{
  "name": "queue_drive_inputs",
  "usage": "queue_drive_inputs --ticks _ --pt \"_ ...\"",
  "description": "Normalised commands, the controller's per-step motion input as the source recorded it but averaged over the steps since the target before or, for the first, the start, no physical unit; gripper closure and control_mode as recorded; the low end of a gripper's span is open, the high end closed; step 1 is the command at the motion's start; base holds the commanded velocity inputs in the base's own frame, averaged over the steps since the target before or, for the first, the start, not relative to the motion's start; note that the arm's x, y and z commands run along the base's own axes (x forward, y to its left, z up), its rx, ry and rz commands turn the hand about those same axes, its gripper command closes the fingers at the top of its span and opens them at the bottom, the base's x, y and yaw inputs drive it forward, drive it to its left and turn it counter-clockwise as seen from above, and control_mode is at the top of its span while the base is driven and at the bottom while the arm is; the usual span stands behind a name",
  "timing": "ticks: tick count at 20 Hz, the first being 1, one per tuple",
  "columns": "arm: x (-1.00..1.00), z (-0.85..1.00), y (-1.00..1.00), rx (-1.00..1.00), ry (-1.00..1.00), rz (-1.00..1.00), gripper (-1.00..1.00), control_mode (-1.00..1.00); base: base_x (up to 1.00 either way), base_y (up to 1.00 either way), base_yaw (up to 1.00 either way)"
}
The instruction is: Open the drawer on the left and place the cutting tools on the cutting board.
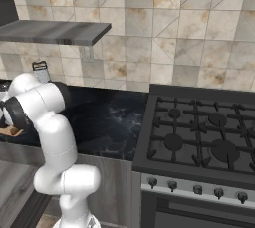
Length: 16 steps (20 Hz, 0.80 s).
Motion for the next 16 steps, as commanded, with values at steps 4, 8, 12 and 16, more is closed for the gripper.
queue_drive_inputs --ticks 4,8,12,16 --pt "-0.74 0.56 -0.21 0.04 -0.09 0.0 -1.0 -1.0 0.0 0.0 0.0" --pt "-0.27 0.98 -0.32 0.04 -0.02 0.01 -1.0 -1.0 0.0 0.0 0.0" --pt "0.0 1.0 -0.3 0.03 0.0 0.02 -1.0 -1.0 0.0 0.0 0.0" --pt "-0.31 0.67 -0.42 0.04 0.07 0.05 -1.0 -1.0 0.0 0.0 0.0"
